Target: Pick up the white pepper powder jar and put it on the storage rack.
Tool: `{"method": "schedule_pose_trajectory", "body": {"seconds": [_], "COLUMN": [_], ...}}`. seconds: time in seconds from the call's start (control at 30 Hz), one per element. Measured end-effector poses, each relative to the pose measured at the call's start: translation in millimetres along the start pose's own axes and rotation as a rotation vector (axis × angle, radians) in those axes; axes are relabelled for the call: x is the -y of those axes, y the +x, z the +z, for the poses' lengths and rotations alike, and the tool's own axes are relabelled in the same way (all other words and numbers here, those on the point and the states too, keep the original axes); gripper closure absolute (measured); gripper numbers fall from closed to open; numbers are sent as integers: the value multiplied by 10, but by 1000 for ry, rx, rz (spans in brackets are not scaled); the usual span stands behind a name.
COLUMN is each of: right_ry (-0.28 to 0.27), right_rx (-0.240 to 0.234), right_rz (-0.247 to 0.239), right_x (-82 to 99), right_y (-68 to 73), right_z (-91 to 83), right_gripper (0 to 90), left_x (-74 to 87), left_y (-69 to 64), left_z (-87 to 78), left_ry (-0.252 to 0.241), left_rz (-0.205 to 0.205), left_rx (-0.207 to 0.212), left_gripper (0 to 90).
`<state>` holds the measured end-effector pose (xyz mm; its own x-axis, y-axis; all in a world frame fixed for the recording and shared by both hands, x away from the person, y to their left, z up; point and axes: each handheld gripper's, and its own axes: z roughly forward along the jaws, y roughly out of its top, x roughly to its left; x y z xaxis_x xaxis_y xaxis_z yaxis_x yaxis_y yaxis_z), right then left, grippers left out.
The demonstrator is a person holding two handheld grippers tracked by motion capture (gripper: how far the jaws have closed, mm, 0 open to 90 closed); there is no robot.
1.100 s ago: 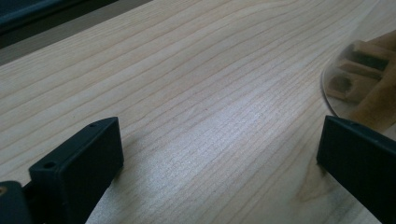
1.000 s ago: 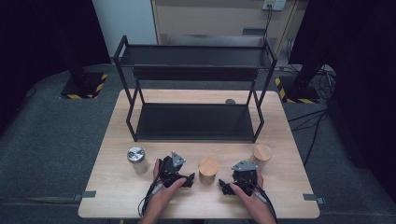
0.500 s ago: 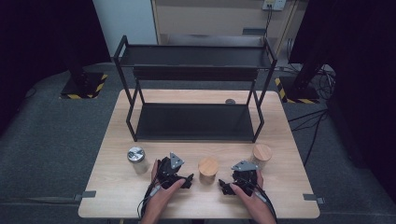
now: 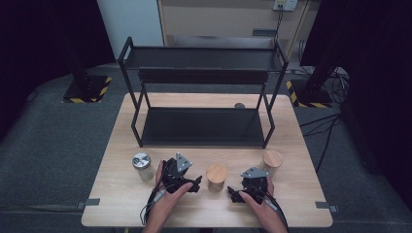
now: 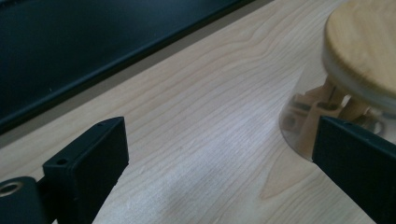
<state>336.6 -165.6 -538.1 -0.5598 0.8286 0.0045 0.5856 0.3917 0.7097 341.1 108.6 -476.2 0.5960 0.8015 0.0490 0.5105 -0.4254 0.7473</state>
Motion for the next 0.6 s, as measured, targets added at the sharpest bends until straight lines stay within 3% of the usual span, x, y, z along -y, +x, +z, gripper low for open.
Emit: {"method": "schedule_pose_trajectory", "body": {"seconds": [0.23,0.6], "right_ry": [0,0], "right_rx": [-1,-1], "right_rz": [0,0], "right_x": [0,0], "right_y": [0,-1], "right_z": [0,0], "right_gripper": [5,5], "left_x": [-182,-352], "left_y": [-9,103], "left_z": [-150,-287], "left_ry": [-16,-18], "left_rz": [22,10], "left_rx": [-1,-5], "left_gripper": [25,28]}}
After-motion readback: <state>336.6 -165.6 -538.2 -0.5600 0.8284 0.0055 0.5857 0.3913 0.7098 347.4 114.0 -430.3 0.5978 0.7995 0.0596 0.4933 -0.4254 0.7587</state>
